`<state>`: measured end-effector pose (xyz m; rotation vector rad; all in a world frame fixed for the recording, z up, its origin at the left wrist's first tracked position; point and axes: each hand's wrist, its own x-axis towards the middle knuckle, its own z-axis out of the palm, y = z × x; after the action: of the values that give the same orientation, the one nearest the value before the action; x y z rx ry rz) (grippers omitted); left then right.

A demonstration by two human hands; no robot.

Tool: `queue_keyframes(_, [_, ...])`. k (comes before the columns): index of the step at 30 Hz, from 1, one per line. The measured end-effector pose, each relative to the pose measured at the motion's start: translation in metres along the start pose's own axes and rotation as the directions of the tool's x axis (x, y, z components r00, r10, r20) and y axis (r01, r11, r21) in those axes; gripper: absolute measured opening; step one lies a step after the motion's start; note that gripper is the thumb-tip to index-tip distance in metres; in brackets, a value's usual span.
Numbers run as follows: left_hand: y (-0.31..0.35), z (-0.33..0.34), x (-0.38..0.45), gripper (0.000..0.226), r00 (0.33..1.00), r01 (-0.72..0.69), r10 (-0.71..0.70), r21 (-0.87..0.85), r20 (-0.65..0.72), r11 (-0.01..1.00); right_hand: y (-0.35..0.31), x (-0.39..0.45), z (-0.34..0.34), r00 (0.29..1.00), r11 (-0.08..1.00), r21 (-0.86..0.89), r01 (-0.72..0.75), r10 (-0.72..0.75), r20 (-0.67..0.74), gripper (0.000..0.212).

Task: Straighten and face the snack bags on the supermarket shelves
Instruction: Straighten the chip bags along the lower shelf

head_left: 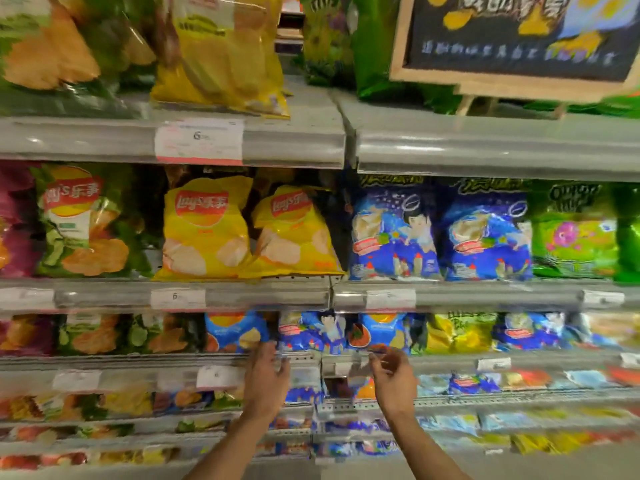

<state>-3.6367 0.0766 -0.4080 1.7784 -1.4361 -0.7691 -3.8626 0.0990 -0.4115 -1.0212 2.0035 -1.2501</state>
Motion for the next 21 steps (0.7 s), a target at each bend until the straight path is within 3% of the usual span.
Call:
queue_keyframes(6, [0.024, 0.018, -0.002, 0.039, 0.987, 0.038, -0.026, 0.071, -0.159, 0.997, 0.003, 0.033, -0.027, 0.994, 0.996, -0.022, 0.085, -0.083, 0.077, 0.039])
queue_keyframes(12, [0.041, 0.022, 0.029, 0.082, 0.994, 0.091, -0.094, -0.057, -0.050, 0.994, -0.003, 0.070, -0.022, 0.987, 0.979, -0.182, 0.091, -0.065, 0.145, 0.106])
queue_keyframes(16, [0.040, 0.027, 0.049, 0.095, 0.998, 0.061, -0.061, -0.072, 0.003, 0.996, -0.002, 0.088, -0.010, 0.973, 0.991, -0.128, 0.043, -0.012, 0.233, 0.099])
queue_keyframes(21, [0.028, 0.034, 0.065, 0.090, 0.996, 0.065, -0.057, -0.108, 0.074, 0.992, 0.009, 0.099, 0.000, 0.970, 0.996, -0.092, 0.007, 0.016, 0.244, 0.097])
